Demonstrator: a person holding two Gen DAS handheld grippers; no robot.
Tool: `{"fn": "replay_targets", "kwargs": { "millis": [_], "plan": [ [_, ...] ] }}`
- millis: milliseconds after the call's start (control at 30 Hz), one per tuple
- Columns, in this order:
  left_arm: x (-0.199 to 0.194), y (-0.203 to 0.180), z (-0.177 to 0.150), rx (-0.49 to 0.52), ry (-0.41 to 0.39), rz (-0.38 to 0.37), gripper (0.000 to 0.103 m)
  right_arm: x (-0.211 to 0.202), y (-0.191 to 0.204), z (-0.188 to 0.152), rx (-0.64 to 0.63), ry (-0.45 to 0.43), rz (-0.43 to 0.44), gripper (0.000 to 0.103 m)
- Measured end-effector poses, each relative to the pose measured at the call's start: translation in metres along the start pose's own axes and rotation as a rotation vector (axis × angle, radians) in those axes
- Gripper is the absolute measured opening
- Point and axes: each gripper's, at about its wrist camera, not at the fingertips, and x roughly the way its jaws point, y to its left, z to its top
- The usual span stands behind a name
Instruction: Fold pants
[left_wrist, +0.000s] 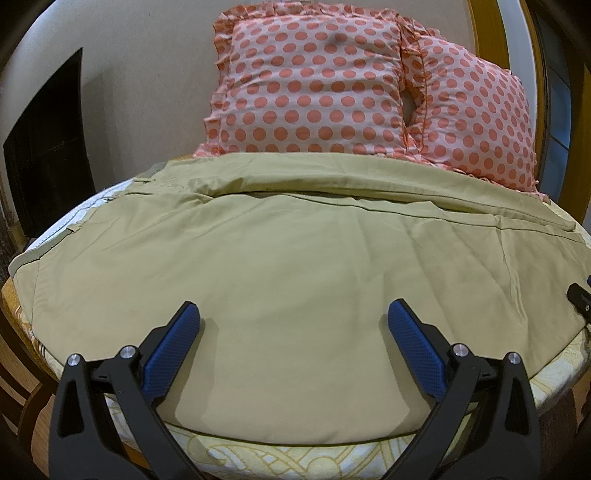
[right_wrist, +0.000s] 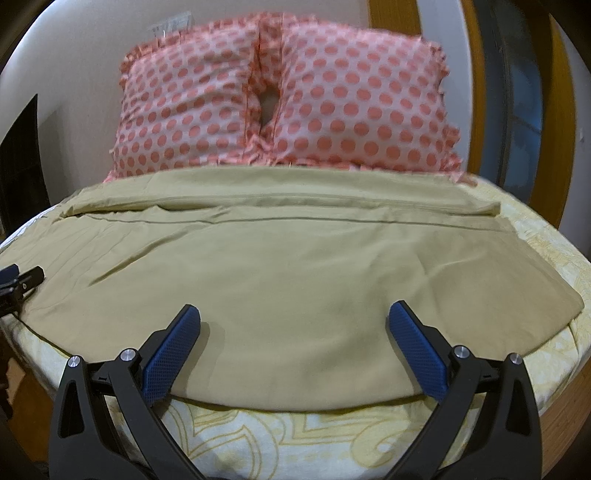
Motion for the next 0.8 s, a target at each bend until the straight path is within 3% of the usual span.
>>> {"fn": "replay_targets", "kwargs": {
  "millis": [67, 167, 300, 367, 400, 433, 533, 667, 733, 800],
  "plan": [
    [0.001, 0.004, 0.005, -0.009, 0.025, -0.022, 0.101, -0.004, -0.014, 0.022, 0.049, 0.025, 0.023, 0.102],
    [-0.003, 0.012, 0.015, -0.044, 0.0, -0.013, 0.101, -0.01, -0.05, 0.075, 0.169, -0.033, 0.021, 0.102],
    [-0.005, 0.022, 0.036, -0.109, -0.026, -0.016, 0.101, 0.04, -0.104, 0.141, 0.355, 0.03, -0.062, 0.102],
    [-0.002, 0.027, 0.049, -0.156, -0.015, -0.035, 0.101, 0.089, -0.136, 0.171, 0.441, 0.091, -0.161, 0.088],
    [0.0, 0.029, 0.053, -0.176, -0.008, -0.046, 0.101, 0.106, -0.148, 0.18, 0.466, 0.115, -0.193, 0.072],
    [0.002, 0.031, 0.057, -0.196, -0.001, -0.057, 0.101, 0.126, -0.159, 0.188, 0.491, 0.144, -0.239, 0.062],
    [0.009, 0.033, 0.068, -0.219, 0.003, -0.057, 0.101, 0.195, -0.196, 0.21, 0.584, 0.245, -0.362, 0.061],
    [0.019, 0.03, 0.074, -0.216, 0.011, -0.033, 0.101, 0.246, -0.214, 0.219, 0.661, 0.327, -0.442, 0.059],
    [0.023, 0.028, 0.075, -0.208, 0.024, -0.033, 0.101, 0.264, -0.212, 0.223, 0.606, 0.366, -0.54, 0.053],
    [0.026, 0.026, 0.074, -0.197, 0.035, -0.03, 0.101, 0.272, -0.211, 0.219, 0.552, 0.377, -0.59, 0.041]
  ]
}}
